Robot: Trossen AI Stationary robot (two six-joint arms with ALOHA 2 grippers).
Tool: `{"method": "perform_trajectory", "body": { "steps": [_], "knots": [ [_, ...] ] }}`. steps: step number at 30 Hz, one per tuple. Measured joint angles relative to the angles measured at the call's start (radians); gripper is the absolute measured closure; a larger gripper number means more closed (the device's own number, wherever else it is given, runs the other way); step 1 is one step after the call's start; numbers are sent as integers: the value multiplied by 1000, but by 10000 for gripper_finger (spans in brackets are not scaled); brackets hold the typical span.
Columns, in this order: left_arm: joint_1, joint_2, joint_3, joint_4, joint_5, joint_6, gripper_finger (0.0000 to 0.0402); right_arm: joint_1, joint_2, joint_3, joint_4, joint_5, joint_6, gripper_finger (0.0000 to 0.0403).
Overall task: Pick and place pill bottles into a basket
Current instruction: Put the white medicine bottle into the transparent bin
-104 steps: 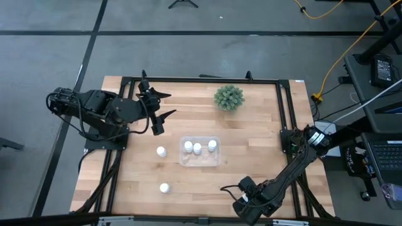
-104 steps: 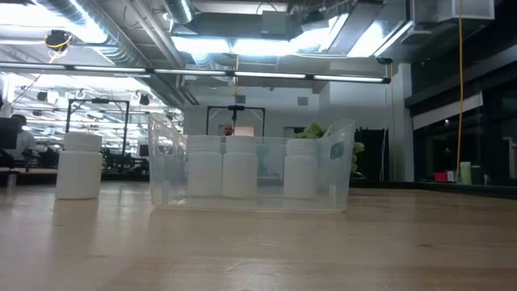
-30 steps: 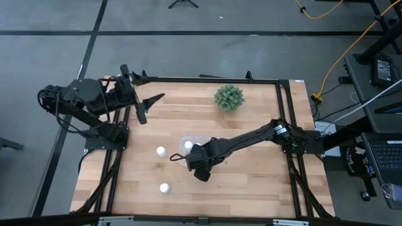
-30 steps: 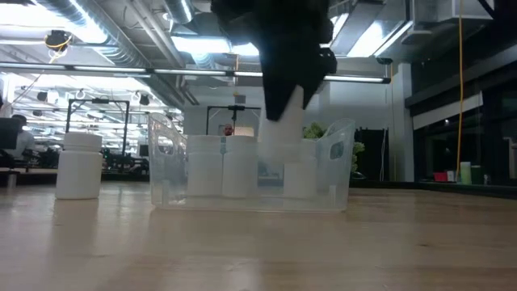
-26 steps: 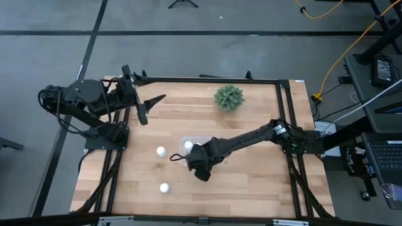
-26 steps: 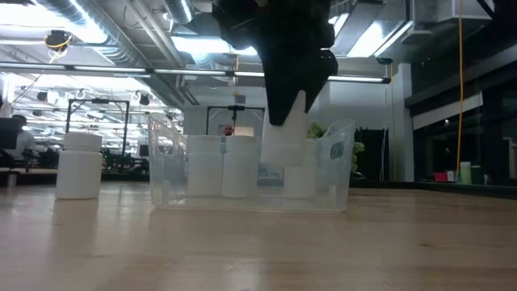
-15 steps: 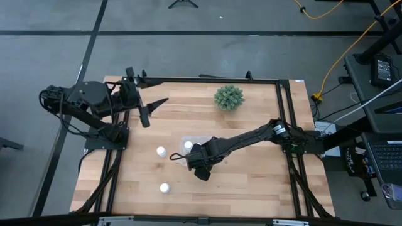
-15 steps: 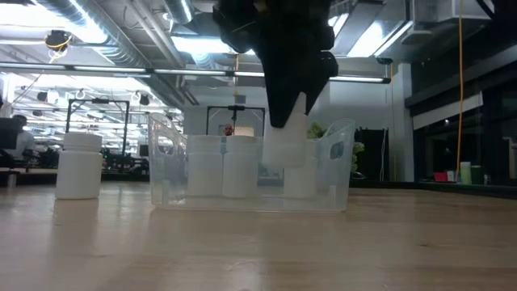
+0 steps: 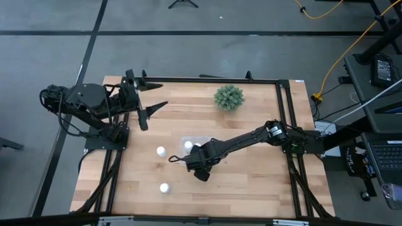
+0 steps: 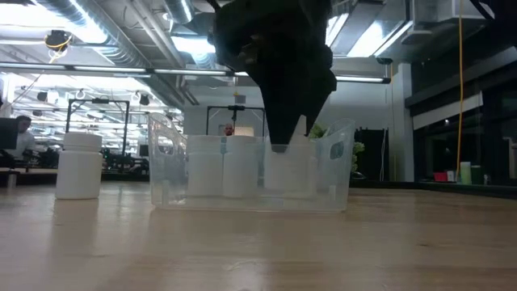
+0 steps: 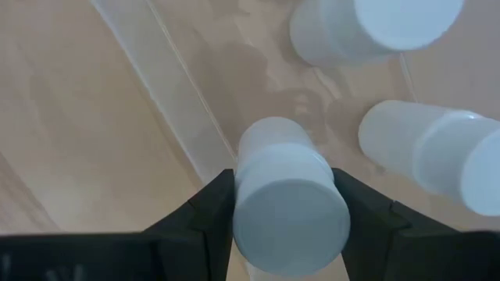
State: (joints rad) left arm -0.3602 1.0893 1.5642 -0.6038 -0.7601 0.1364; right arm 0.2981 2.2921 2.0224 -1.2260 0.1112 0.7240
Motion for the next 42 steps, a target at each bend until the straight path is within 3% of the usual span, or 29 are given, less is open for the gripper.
{"method": "perform_trajectory", "body": {
  "steps": [6, 13, 27, 42],
  "knots": [
    [-23, 0, 0, 0, 0, -1, 142, -3, -2, 0, 0, -14, 4, 234],
    [-42, 0, 0, -3, -3, -1, 142, -6, 21, 1, -20, -35, 21, 172],
    [-52, 0, 0, -44, -5, -15, 142, -5, 15, 3, -8, -72, 43, 161],
    [-52, 0, 0, -91, -5, -29, 142, -6, 14, 229, -179, -22, 81, 116]
  ]
}}
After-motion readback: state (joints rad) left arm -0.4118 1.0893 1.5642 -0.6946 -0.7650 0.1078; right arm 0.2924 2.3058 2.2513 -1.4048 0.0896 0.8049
